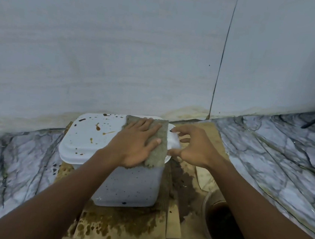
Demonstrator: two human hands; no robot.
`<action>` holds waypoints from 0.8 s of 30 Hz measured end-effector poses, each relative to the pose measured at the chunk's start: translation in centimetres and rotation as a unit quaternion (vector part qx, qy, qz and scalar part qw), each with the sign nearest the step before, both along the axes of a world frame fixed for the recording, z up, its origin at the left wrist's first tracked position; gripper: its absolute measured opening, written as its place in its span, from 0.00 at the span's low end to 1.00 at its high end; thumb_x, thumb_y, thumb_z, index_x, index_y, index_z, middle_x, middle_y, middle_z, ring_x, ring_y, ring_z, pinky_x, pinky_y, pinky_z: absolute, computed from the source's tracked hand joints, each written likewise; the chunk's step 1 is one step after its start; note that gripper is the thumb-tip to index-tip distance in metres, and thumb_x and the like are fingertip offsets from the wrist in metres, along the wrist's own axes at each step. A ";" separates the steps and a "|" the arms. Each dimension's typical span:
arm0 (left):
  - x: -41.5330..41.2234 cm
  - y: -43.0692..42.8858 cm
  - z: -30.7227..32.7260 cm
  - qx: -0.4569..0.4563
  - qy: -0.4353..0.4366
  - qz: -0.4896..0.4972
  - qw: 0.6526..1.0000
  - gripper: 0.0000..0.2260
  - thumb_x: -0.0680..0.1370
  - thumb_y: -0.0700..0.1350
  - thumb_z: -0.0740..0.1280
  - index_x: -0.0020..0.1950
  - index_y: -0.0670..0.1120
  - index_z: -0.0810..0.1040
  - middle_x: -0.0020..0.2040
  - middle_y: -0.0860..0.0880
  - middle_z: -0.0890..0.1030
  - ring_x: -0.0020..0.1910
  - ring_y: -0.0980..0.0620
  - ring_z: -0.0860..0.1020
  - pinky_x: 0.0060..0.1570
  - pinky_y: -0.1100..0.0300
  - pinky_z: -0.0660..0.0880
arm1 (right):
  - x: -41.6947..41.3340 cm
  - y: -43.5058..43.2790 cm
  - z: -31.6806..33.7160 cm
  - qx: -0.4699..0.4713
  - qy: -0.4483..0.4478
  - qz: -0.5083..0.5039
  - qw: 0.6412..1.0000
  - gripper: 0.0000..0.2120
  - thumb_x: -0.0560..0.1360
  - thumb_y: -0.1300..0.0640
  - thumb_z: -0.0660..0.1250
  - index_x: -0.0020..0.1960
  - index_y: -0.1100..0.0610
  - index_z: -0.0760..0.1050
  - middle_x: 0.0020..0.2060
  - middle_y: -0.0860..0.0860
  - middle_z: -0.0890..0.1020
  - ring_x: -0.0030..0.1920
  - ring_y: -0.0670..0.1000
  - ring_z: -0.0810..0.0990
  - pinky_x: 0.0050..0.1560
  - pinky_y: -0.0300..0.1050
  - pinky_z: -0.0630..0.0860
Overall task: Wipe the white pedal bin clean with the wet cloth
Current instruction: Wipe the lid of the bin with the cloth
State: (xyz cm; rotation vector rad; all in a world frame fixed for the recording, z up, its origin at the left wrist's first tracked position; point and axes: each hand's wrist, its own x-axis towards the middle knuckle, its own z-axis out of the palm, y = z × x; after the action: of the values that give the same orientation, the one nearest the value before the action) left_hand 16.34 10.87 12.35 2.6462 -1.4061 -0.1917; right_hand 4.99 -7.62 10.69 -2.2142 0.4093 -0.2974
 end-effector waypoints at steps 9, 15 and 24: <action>2.4 -3.3 0.0 0.027 0.002 0.039 0.999 0.27 0.85 0.60 0.46 0.82 0.55 0.48 0.83 0.48 0.48 0.82 0.50 0.45 0.78 0.51 0.43 | 0.3 0.0 -0.3 0.036 -0.010 -0.021 0.999 0.31 0.64 0.59 0.81 0.66 0.55 0.77 0.63 0.52 0.78 0.61 0.51 0.79 0.59 0.47 0.80; 0.4 -5.4 -0.4 0.029 0.001 -0.043 0.999 0.24 0.86 0.56 0.46 0.82 0.56 0.48 0.83 0.48 0.47 0.81 0.50 0.43 0.79 0.50 0.42 | -0.3 -0.2 -0.2 0.056 -0.030 -0.010 0.998 0.21 0.65 0.67 0.77 0.51 0.49 0.77 0.48 0.42 0.79 0.54 0.50 0.80 0.56 0.50 0.82; 1.5 -0.9 0.1 0.009 0.016 -0.027 0.999 0.23 0.85 0.59 0.48 0.81 0.62 0.49 0.83 0.54 0.48 0.81 0.55 0.44 0.78 0.54 0.43 | 0.5 0.0 -1.0 0.064 -0.034 -0.035 0.997 0.38 0.58 0.53 0.85 0.65 0.58 0.78 0.64 0.51 0.79 0.61 0.50 0.79 0.61 0.52 0.80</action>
State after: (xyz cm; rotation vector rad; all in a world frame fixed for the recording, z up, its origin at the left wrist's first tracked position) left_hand 17.87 9.93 12.42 2.6096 -1.4726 -0.2512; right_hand 5.47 -7.67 9.74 -2.0610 0.4558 -0.3729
